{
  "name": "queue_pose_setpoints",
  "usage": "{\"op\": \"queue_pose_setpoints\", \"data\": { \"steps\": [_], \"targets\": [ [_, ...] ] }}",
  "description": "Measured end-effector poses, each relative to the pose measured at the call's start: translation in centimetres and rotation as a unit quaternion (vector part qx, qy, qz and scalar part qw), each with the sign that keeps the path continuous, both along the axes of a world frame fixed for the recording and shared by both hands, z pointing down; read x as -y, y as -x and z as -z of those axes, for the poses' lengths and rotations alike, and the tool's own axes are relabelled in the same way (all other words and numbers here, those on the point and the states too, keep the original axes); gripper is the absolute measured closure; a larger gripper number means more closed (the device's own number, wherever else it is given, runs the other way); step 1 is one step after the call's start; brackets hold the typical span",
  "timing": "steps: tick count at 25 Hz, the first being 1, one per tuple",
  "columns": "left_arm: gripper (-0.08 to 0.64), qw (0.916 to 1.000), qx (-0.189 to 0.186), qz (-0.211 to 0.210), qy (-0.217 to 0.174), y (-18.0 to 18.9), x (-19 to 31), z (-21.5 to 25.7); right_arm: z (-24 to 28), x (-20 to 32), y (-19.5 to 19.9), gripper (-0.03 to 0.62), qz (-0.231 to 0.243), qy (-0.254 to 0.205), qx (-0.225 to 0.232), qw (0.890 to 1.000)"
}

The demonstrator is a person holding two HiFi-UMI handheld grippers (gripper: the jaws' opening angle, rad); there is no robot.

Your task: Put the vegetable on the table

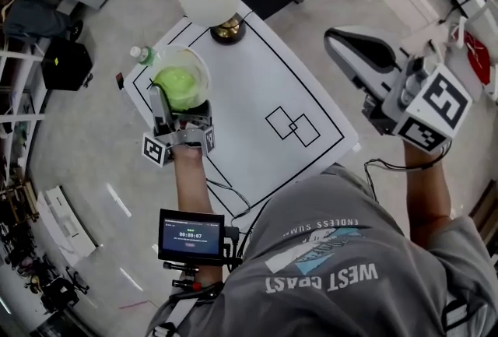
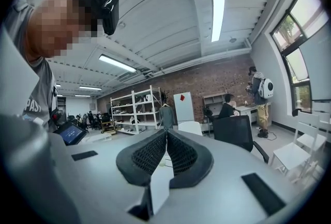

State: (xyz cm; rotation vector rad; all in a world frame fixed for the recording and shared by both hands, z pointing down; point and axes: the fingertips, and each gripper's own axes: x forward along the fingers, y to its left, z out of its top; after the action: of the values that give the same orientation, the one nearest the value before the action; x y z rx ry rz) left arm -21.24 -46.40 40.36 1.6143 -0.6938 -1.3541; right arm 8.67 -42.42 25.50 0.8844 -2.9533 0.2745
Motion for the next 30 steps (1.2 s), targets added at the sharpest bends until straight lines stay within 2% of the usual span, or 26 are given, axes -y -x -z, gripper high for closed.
{"op": "queue_pose_setpoints", "data": {
  "steps": [5,10,20,30],
  "targets": [
    [0.147,0.9998,0.002,0.003,0.022,0.0,0.2,-2.3,-1.4,0.6,0.0,0.584,-0.002,0.02,0.0,1.0],
    [0.147,0.9996,0.006,0.004,0.027,-0.2,1.5,-3.6,-1.8,2.0,-0.2,0.584,0.0,0.028,-0.001,1.0],
    [0.149,0.9951,0.044,0.005,0.089,-0.8,3.0,-8.9,-3.5,2.9,-1.4,0.584,-0.002,0.043,0.008,0.999],
    [0.15,0.9889,0.065,-0.005,0.134,-1.6,5.0,-12.8,-4.7,3.7,-2.1,0.584,-0.006,0.056,0.01,0.998]
  ]
}}
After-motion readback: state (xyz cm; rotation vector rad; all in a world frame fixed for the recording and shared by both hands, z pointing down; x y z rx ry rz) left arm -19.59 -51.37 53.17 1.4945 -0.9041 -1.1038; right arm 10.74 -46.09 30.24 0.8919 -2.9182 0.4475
